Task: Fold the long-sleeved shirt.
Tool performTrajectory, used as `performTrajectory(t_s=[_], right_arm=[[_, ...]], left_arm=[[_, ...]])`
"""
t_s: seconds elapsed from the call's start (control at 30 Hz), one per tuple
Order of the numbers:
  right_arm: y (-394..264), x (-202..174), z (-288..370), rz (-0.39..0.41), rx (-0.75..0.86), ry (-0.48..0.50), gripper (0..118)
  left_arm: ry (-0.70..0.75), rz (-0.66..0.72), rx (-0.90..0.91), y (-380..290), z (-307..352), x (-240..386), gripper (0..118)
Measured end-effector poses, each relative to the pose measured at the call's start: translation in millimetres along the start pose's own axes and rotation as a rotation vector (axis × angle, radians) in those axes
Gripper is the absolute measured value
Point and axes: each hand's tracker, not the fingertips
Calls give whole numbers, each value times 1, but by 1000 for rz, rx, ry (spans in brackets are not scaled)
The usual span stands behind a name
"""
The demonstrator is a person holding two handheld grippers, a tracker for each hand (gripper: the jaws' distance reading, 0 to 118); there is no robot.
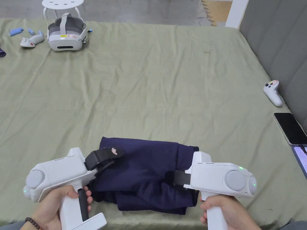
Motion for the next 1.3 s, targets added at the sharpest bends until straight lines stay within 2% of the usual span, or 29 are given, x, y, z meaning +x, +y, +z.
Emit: performTrajectory(t_s=[0.03, 0.07, 0.13, 0.17, 0.2, 0.23, 0.27, 0.4, 0.5, 0.57, 0.67, 0.87, 0.93, 1.0, 1.3], right_arm=[[0, 0, 0, 0, -1, 0, 0], [0, 0, 0, 1, -1, 0, 0], [0, -1, 1, 1, 0, -2, 0], [-1, -1, 1, 1, 0, -3, 0], [-1, -2, 1, 1, 1, -3, 0], [-1, -2, 1, 1, 2, -5, 0], [-1, -2, 0, 0, 2, 1, 0], [-1, -10, -2, 26, -3, -19, 0], [8, -29, 6, 67, -23, -78, 0], [17, -56, 22, 197, 64, -117, 0], [34, -97, 42, 305, 209, -92, 0], [58, -200, 39, 582, 415, -93, 0], [62, -234, 15, 653, 448, -63, 0], [62, -268, -14, 692, 457, -44, 0], [43, -410, -192, 817, 387, 147, 0]], left_arm=[[18, -47, 36, 1, -4, 2, 111], [80, -171, 74, 3, -7, 5, 111], [89, -175, 49, 5, -9, 9, 110], [102, -186, 46, 4, -8, 10, 103], [149, -224, 57, 3, -5, 13, 78], [242, -287, 77, 1, -4, 16, 32], [274, -339, 61, -1, -5, 17, 29], [200, -319, 77, 7, 6, 11, 25], [218, -390, 82, 1, 8, 23, 25], [195, -396, 89, 1, 16, 31, 25], [154, -408, 109, 10, 34, 38, 24], [240, -483, 170, 35, 90, 48, 24], [292, -546, 190, 50, 118, 45, 24], [298, -518, 212, 81, 155, 32, 24], [477, -526, 310, 213, 347, -36, 24]])
